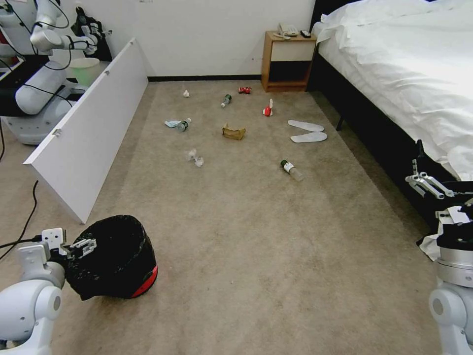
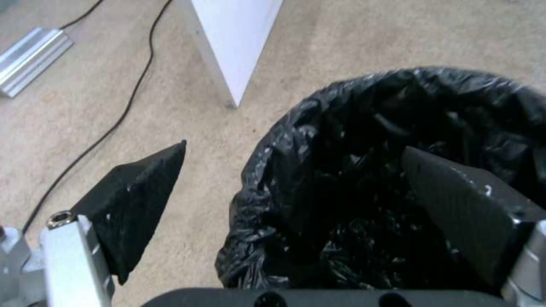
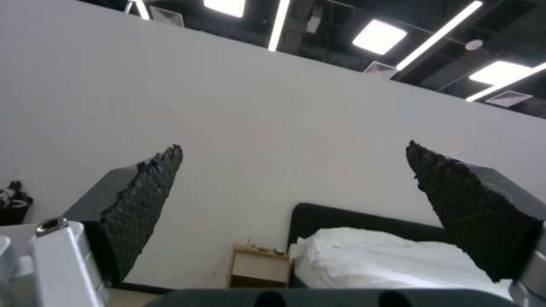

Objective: Pick up the trash bin, then pick up the garbage from the floor and place it into the trash bin.

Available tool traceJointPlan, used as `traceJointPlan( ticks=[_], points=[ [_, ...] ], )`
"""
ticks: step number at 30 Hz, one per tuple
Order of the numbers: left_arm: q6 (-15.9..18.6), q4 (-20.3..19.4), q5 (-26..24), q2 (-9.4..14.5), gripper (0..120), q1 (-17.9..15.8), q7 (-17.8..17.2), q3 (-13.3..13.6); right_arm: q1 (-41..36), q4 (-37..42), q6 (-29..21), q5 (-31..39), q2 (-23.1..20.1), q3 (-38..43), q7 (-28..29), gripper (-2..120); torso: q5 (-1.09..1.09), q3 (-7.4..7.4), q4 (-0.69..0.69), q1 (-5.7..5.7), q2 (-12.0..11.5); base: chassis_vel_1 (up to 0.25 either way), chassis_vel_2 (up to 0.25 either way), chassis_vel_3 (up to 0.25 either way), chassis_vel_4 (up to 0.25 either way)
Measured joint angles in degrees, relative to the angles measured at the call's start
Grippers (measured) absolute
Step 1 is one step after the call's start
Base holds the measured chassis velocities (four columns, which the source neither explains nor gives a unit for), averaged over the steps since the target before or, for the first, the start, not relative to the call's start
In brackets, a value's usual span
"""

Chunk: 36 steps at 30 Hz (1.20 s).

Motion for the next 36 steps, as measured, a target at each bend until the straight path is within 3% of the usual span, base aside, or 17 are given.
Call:
traceJointPlan(
  ticks=[12,33,36],
  points=[
    [-2.0,5.6,0.9,-0.8,100,-0.8,-1.1,0.8,-0.1,0.2,-0.2,0.1,0.0,0.0,0.0,100,0.00,0.00,0.00,0.00,0.0,0.000,0.000,0.000,0.000],
    [-4.0,11.1,2.5,-1.1,100,-2.9,-1.0,1.8,-0.2,0.0,-0.2,-0.1,0.2,-0.1,0.0,100,0.00,0.00,0.00,0.00,0.0,0.000,0.000,0.000,0.000],
    [-4.4,12.2,2.9,-1.3,90,-3.1,-0.9,2.0,-0.1,-0.1,-0.2,-0.1,0.2,-0.2,0.0,100,0.00,0.00,0.00,0.00,0.0,0.000,0.000,0.000,0.000]
  ],
)
